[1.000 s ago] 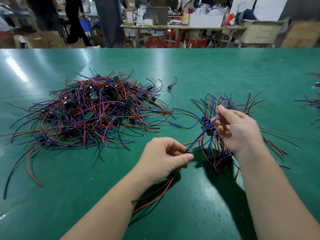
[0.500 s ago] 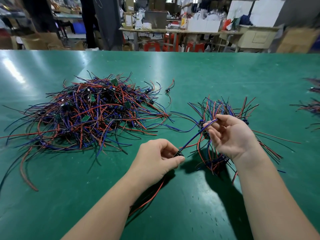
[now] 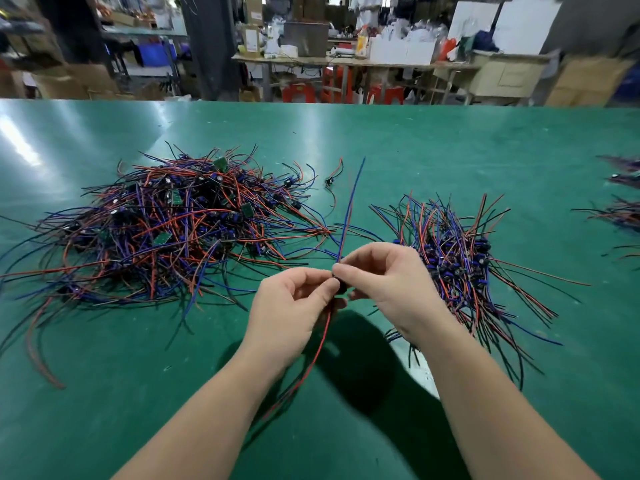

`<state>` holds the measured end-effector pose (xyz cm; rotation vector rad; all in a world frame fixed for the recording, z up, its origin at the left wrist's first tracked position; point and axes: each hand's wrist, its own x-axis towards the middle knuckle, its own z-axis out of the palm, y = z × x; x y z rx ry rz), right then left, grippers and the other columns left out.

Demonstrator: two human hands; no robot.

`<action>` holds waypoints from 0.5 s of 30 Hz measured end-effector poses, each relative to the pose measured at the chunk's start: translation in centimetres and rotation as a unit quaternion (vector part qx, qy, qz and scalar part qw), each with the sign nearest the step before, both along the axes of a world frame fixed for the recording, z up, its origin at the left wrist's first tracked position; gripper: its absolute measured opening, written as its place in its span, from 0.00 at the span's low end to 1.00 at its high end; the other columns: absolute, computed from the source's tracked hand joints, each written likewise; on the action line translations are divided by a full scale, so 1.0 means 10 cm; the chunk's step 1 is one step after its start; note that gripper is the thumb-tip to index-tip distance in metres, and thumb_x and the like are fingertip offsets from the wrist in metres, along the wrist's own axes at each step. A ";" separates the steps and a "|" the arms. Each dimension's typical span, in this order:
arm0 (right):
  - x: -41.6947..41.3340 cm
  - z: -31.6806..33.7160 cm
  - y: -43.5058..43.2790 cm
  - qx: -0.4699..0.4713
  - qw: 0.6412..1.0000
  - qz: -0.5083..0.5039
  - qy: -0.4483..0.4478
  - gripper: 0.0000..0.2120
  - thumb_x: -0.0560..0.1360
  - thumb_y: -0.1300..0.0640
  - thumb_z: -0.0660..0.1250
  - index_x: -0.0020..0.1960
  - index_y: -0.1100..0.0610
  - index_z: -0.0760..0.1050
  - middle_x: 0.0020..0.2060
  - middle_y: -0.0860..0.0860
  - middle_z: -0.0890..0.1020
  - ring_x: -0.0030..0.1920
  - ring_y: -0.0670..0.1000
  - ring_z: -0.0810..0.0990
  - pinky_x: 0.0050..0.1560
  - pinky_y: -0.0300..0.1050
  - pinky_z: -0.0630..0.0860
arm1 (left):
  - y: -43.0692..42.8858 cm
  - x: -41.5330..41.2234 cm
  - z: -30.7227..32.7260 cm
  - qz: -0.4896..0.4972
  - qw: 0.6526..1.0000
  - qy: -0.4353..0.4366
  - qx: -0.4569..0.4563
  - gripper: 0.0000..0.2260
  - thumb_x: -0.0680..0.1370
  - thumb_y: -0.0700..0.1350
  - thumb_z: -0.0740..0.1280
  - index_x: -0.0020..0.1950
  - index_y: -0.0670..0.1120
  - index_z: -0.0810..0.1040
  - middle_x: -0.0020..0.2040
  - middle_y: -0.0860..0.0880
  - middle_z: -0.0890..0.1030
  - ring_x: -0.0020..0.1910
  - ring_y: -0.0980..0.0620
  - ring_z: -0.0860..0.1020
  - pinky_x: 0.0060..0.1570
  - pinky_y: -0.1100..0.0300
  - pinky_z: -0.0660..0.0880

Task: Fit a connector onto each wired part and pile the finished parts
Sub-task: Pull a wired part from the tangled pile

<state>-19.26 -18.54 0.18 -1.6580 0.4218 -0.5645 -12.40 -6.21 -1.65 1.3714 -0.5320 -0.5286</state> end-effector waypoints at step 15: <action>-0.11 0.05 -0.11 -0.102 0.993 0.001 0.059 0.13 0.68 0.67 0.74 0.42 0.49 0.83 0.35 0.48 0.85 0.38 0.50 0.83 0.49 0.54 0.81 | 0.03 -0.01 0.09 -0.049 0.998 0.035 0.011 0.15 0.75 0.29 0.66 0.53 0.47 0.80 0.51 0.48 0.84 0.46 0.52 0.84 0.43 0.63 0.80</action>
